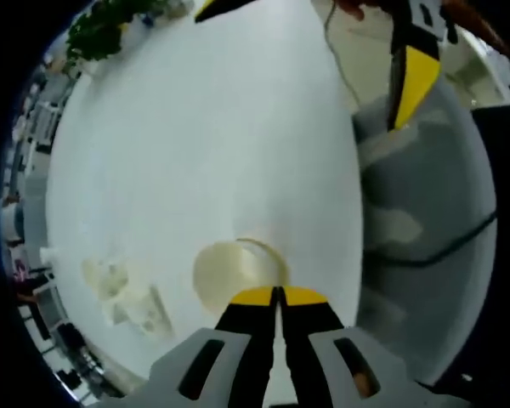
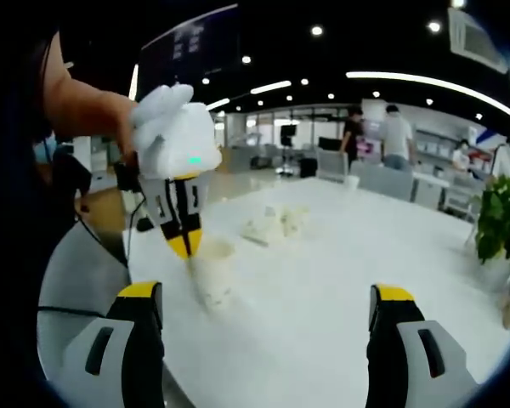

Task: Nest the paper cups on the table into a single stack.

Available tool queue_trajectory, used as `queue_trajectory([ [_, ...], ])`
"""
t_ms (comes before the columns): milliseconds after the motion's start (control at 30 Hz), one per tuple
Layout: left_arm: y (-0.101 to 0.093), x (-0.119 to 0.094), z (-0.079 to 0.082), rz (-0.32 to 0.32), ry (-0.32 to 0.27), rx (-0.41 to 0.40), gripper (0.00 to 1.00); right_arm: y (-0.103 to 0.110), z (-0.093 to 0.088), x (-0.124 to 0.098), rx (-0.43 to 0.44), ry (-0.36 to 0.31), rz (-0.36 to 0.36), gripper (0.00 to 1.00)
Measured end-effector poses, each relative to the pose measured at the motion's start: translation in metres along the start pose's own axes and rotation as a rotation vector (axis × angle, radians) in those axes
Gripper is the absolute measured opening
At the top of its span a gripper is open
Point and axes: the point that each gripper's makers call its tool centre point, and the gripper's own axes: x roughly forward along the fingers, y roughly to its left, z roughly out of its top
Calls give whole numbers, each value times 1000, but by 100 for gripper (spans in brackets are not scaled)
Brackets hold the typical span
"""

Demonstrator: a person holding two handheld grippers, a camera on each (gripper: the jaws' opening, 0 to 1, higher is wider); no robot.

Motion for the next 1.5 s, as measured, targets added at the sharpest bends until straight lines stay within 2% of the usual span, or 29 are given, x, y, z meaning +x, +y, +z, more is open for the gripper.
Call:
queue_trajectory([
  [167,7,6,1,37,-14,11,0,0,-3,2,-2,10,1,100],
  [233,8,8,-2,47,-4,26,0,0,-3,2,-2,10,1,100],
  [300,16,10,-6,84,14,55,0,-1,-2,4,-3,8,2,100],
  [400,19,12,-10,80,24,46,0,-1,0,5,-1,5,1,100],
  [833,22,14,-10,63,-19,12,1,1,-2,8,-3,15,7,100],
  [900,20,14,-13,50,-6,-16,5,1,-1,8,-2,12,7,100],
  [967,24,13,-9,72,-31,10,7,1,-1,9,-4,14,8,100],
  [1200,28,9,-15,86,-45,11,21,2,1,10,-9,13,14,100],
  [1500,33,-6,-9,78,-177,-67,52,2,5,12,-16,14,16,100],
])
